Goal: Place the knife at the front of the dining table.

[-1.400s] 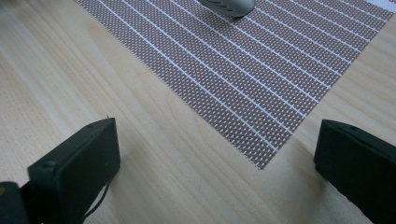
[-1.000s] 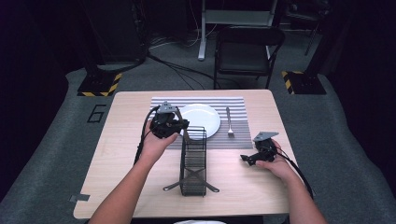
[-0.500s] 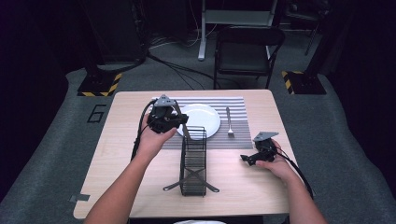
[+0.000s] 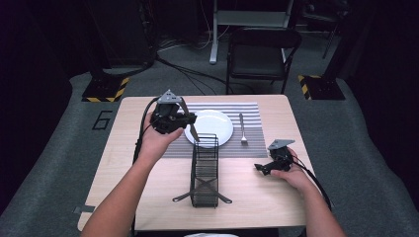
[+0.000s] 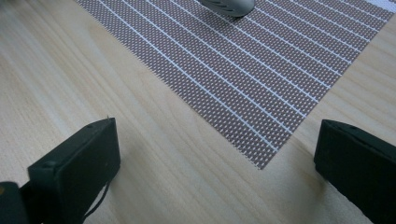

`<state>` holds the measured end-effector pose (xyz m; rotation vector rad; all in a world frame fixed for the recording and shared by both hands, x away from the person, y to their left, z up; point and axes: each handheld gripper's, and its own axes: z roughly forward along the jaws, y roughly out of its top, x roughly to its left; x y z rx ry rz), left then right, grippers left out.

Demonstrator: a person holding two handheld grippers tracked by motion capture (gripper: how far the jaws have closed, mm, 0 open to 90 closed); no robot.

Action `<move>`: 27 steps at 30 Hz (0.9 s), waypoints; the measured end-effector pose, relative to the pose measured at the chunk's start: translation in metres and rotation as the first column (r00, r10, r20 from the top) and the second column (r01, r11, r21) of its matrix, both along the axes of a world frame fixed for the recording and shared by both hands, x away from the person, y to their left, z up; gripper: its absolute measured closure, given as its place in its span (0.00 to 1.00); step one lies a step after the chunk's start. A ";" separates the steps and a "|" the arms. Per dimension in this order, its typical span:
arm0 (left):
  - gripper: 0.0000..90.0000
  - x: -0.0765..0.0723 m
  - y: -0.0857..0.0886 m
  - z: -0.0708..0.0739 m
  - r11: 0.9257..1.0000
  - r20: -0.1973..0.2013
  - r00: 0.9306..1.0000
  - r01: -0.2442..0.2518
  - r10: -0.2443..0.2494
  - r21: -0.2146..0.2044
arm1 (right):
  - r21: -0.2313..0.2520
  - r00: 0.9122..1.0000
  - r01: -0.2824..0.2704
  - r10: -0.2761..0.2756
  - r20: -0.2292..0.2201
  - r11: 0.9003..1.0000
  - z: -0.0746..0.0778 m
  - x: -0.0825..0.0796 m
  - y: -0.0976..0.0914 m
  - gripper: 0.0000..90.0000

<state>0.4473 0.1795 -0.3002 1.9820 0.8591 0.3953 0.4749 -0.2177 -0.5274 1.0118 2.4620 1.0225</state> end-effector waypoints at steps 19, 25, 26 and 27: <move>0.92 0.003 0.022 0.008 0.999 0.013 0.999 -0.051 0.051 -0.007 | 0.000 1.000 0.000 0.000 0.000 1.000 0.000 0.000 0.000 0.00; 0.92 0.010 0.031 0.000 0.996 0.003 0.996 -0.088 0.088 -0.005 | 0.001 1.000 0.001 -0.001 0.000 1.000 0.000 0.000 0.000 0.00; 0.92 0.011 0.032 -0.002 0.995 0.001 0.995 -0.097 0.097 -0.002 | 0.000 1.000 0.001 -0.001 0.000 1.000 0.000 0.000 0.000 0.00; 0.92 0.012 0.034 -0.004 0.995 -0.002 0.995 -0.101 0.101 -0.001 | 0.000 1.000 0.000 0.000 0.000 1.000 0.000 0.000 0.000 0.00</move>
